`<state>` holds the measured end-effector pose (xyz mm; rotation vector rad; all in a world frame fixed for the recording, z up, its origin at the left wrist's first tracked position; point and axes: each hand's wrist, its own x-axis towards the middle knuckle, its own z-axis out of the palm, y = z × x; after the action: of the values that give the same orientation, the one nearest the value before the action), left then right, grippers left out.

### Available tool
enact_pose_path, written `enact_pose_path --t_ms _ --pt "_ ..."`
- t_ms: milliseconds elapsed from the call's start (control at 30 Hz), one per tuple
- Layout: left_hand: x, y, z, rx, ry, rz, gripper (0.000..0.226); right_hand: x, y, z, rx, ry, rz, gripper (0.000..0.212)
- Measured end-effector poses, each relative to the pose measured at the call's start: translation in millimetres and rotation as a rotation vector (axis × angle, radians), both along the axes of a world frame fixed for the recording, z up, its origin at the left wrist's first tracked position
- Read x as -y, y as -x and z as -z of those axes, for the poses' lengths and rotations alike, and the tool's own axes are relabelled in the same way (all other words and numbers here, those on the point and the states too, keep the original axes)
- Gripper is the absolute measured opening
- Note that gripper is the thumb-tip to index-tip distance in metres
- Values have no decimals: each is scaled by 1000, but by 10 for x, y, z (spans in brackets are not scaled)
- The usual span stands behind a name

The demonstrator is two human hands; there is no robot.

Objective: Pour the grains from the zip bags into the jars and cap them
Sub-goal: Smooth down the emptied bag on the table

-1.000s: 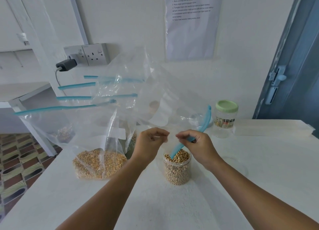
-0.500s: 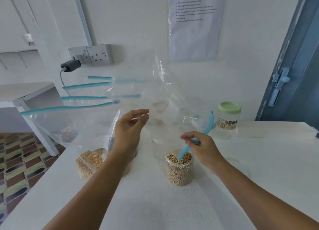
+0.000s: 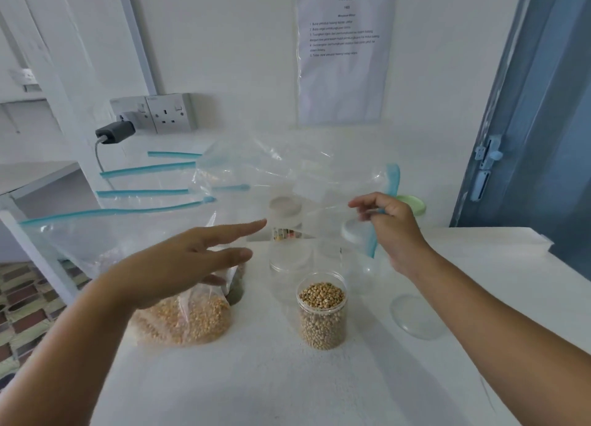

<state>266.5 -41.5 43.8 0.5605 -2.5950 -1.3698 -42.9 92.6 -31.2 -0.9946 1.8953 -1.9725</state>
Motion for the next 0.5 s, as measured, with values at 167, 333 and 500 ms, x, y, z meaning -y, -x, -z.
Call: enact_pose_path --t_ms 167,333,500 --pt "-95 -174 -523 126 140 138 41 -68 50 -264 -117 -10 26 55" --pt "-165 96 -874 -52 322 33 33 -120 111 -445 -238 -38 31 56" --pt "-64 641 -797 -47 238 -16 39 -183 141 -587 -409 -107 -36 53"
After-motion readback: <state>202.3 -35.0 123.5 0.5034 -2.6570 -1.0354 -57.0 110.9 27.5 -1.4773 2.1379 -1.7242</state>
